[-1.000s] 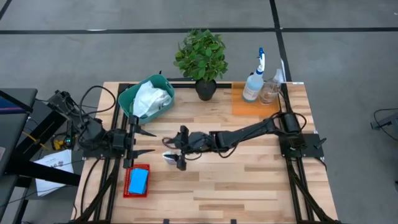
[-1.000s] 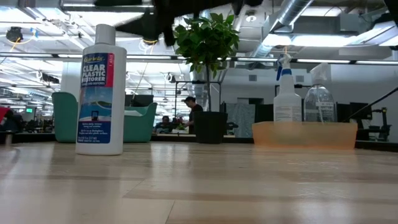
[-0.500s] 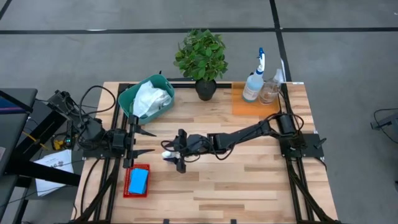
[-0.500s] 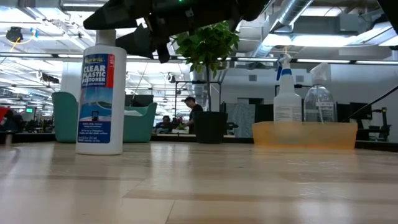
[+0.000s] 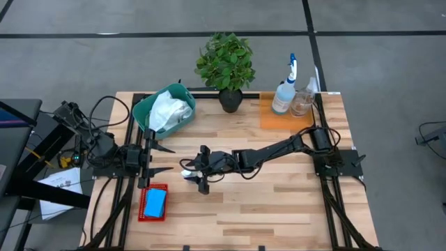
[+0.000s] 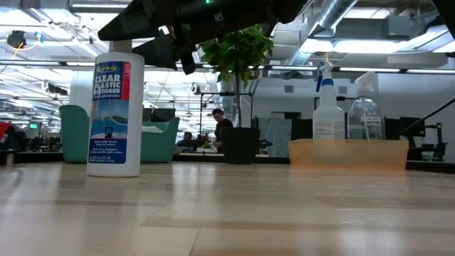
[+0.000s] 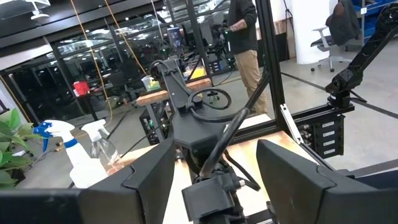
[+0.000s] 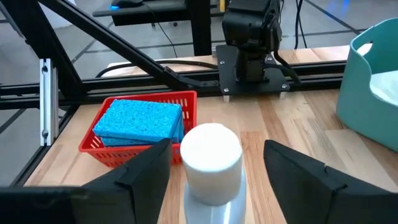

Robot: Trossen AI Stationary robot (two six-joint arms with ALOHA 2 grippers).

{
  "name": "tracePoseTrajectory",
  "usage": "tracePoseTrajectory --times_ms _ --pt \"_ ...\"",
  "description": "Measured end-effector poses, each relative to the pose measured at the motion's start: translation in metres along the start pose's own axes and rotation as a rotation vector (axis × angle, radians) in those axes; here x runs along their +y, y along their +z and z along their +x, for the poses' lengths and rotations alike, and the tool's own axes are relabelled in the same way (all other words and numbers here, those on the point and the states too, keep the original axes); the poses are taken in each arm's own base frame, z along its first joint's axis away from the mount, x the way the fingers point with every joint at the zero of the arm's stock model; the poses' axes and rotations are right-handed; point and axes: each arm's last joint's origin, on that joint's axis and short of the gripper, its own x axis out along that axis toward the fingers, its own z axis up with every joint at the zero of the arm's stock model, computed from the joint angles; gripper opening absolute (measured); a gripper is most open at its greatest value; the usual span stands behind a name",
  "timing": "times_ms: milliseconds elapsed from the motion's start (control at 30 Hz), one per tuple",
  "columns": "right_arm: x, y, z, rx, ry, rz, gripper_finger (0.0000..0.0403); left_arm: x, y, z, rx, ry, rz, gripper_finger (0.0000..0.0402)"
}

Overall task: Pick & Place Kitchen Items
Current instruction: Put the clear restorer into the orange bin

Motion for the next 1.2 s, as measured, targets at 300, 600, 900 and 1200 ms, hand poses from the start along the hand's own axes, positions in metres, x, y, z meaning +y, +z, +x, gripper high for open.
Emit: tracePoseTrajectory --times_ms 300,600,900,1200 --pt "0.0 0.0 0.0 0.0 0.003 -0.011 0.0151 0.0 0.0 0.0 0.0 0.0 -0.001 0.0221" --pt "0.0 0.001 0.0 -0.003 0.002 -0.026 0.0111 0.0 0.0 0.0 0.0 0.0 -0.007 0.0221" --pt "-0.005 0.01 -0.01 0.032 0.018 -0.074 0.0111 -0.003 0.001 0.005 -0.016 0.006 0.015 0.0221" --pt "-0.008 0.03 -0.048 0.017 0.041 -0.105 0.0111 -0.007 -0.004 0.015 0.024 0.019 0.04 0.0221"
